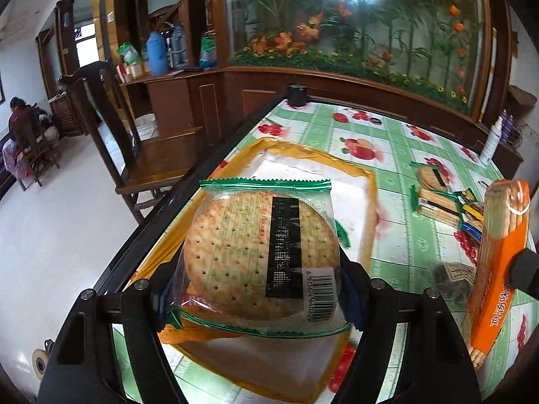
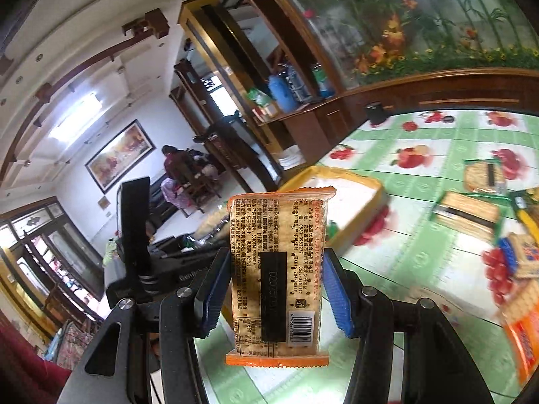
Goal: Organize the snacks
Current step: 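Carry both held packs over the yellow-rimmed tray, then open both tools to release the packs into the tray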
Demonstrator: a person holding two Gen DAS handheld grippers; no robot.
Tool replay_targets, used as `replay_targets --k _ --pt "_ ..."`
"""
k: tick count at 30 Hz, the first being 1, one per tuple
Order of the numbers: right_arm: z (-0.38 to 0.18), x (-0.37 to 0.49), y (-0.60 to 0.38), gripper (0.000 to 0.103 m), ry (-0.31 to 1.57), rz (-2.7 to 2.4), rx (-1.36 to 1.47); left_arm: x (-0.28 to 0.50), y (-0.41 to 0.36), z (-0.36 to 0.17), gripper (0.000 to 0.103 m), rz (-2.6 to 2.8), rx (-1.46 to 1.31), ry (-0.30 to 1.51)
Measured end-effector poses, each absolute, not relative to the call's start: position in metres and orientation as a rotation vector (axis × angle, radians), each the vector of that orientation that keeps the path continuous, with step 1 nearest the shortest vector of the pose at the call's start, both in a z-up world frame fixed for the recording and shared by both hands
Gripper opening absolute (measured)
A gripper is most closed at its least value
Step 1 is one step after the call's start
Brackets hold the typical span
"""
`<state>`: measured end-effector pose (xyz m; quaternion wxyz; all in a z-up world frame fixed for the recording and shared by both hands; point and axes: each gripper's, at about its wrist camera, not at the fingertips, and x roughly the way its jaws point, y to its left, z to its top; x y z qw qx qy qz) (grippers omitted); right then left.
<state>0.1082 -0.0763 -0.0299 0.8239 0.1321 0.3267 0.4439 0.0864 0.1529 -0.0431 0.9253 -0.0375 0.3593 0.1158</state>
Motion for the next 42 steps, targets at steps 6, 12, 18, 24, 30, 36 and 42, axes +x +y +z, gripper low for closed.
replay_targets --k 6,12,18,24,30,36,42 --pt "-0.029 0.117 -0.047 0.054 0.698 0.988 0.282 0.083 0.17 -0.046 0.076 0.27 -0.092 0.739" --pt "-0.031 0.126 -0.023 0.054 0.707 1.017 0.288 0.082 0.184 -0.046 0.076 0.301 -0.098 0.74" --pt "-0.034 0.143 -0.005 0.054 0.717 1.025 0.314 0.083 0.194 -0.049 0.076 0.322 -0.094 0.745" --pt "-0.044 0.161 0.009 0.054 0.736 0.989 0.348 0.089 0.195 -0.056 0.076 0.329 -0.075 0.764" --pt "-0.057 0.174 0.017 0.054 0.768 0.951 0.361 0.097 0.193 -0.063 0.076 0.333 -0.062 0.785" --pt "-0.068 0.185 0.023 0.054 0.792 0.916 0.347 0.103 0.191 -0.068 0.076 0.334 -0.049 0.8" --pt "-0.071 0.19 0.028 0.054 0.798 0.905 0.327 0.103 0.19 -0.07 0.076 0.338 -0.042 0.804"
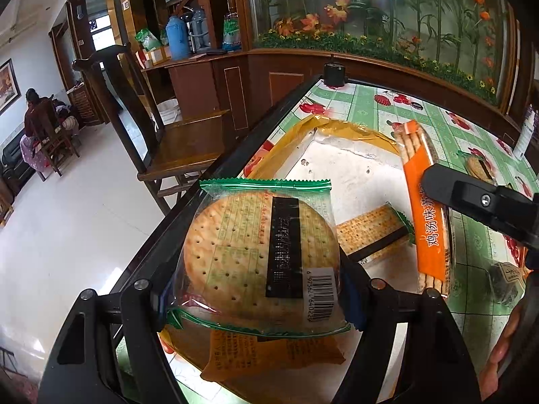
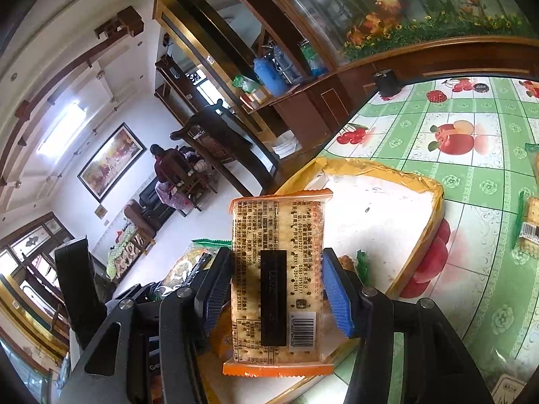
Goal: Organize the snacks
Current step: 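Open both tools to release the packs into the tray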
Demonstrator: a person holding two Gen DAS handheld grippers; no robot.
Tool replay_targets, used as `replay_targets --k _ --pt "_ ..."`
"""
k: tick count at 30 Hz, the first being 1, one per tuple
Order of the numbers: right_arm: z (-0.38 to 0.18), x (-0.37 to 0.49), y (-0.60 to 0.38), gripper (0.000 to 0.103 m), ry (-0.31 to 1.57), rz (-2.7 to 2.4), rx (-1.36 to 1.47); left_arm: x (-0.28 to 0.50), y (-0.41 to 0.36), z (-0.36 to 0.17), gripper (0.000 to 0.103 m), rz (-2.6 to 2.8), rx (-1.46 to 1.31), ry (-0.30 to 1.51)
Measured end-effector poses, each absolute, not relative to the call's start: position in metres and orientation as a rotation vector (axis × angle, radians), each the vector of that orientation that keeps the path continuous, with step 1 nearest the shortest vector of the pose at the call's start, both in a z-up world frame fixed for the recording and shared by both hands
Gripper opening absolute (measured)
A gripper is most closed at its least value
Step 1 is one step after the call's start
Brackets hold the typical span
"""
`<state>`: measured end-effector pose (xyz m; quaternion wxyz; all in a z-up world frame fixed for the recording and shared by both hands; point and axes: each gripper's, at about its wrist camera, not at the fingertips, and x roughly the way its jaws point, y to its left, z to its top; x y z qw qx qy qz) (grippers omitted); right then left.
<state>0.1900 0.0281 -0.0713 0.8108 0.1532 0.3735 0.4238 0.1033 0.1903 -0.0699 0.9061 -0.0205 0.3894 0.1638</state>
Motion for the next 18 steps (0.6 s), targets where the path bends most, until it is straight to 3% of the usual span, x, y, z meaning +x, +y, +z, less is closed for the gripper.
replay_targets --k 18 --pt "-0.065 0.193 0.04 0.057 0.786 0.883 0.279 0.101 0.193 -0.069 0.078 0.337 -0.055 0.816"
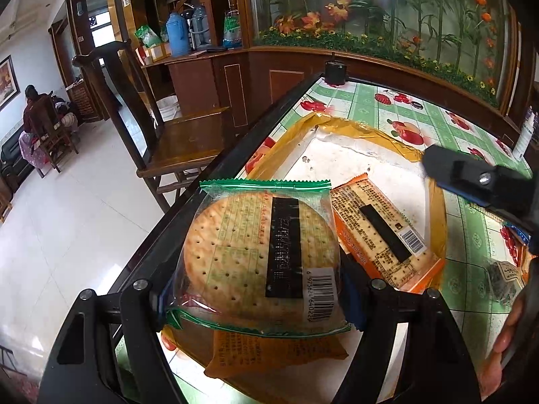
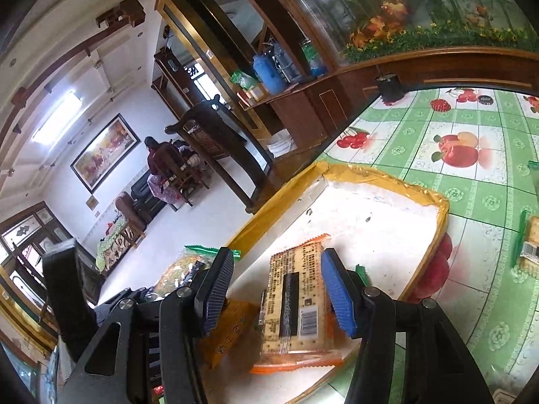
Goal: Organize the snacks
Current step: 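Open both tools to release the packs into the tray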
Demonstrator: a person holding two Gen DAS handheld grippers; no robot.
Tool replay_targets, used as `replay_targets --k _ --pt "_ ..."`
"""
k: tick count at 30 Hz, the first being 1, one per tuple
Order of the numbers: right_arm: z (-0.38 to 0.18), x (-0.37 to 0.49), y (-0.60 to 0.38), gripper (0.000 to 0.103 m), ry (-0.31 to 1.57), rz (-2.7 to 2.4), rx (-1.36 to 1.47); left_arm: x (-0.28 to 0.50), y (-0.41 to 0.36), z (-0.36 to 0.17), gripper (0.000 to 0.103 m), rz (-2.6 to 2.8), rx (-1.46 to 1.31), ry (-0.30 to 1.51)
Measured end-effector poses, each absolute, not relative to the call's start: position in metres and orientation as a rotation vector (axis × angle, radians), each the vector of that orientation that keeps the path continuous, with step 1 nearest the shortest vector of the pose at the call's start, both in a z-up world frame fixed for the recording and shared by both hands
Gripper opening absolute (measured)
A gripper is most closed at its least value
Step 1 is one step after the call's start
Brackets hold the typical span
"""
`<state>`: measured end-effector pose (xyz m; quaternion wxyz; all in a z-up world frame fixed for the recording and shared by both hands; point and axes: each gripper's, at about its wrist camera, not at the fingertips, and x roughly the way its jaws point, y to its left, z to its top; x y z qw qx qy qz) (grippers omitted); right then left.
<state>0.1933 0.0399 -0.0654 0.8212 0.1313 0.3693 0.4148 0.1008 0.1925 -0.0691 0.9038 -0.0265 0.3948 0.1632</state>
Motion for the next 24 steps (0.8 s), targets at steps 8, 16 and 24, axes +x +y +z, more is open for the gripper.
replay_targets --k 8,16,24 --pt "-0.045 0.178 0.008 0.082 0.724 0.856 0.311 0.099 0.182 -0.063 0.083 0.387 0.007 0.813" --pt "-0.016 0.142 -0.047 0.089 0.626 0.811 0.323 0.089 0.166 -0.05 0.083 0.329 -0.001 0.774" --pt "-0.012 0.109 -0.128 0.091 0.58 0.663 0.316 0.086 0.117 -0.04 0.082 0.2 0.02 0.758"
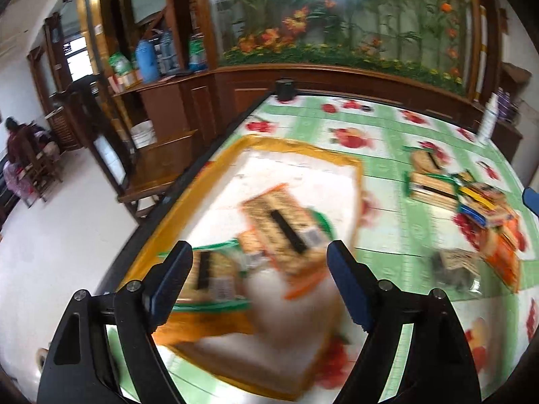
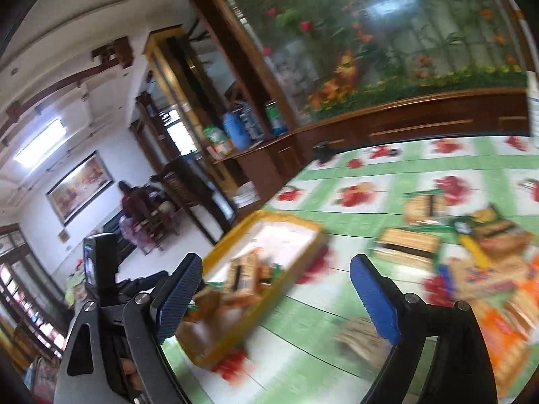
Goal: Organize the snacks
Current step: 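Open both tools to release the packs into the tray, then grasp the clear labelled snack bag with the left tool while the right tool grasps the orange cracker pack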
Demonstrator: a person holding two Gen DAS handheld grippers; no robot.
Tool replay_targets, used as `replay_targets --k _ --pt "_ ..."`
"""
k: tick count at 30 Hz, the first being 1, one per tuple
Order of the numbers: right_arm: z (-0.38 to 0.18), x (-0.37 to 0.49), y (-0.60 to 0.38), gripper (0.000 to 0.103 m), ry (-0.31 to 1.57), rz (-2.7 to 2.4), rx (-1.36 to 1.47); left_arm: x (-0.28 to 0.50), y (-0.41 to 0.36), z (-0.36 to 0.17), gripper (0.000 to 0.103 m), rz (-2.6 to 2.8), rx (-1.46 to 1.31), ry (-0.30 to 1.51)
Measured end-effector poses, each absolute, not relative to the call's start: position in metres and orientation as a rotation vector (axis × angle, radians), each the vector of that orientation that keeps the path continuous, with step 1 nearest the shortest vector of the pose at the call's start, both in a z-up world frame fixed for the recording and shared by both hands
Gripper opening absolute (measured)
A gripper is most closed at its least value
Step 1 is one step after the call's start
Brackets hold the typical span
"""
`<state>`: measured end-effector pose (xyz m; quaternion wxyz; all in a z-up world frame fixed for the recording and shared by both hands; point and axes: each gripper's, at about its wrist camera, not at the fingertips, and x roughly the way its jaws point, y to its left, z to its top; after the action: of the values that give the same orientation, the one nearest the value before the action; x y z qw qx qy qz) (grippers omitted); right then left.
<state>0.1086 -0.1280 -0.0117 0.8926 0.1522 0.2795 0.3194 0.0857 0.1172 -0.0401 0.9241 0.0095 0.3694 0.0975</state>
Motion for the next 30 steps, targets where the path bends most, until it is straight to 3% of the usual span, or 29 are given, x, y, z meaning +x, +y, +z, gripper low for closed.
replay_targets --k 18,30 --pt "-0.04 0.059 -0.272 0.095 0.605 0.375 0.377 0.088 -0.013 -0.051 0.082 -0.136 0.081 0.823" --pt "-0.059 0.064 -0.284 0.097 0.667 0.36 0.325 0.079 -0.008 -0.074 0.082 -0.164 -0.194 0.918"
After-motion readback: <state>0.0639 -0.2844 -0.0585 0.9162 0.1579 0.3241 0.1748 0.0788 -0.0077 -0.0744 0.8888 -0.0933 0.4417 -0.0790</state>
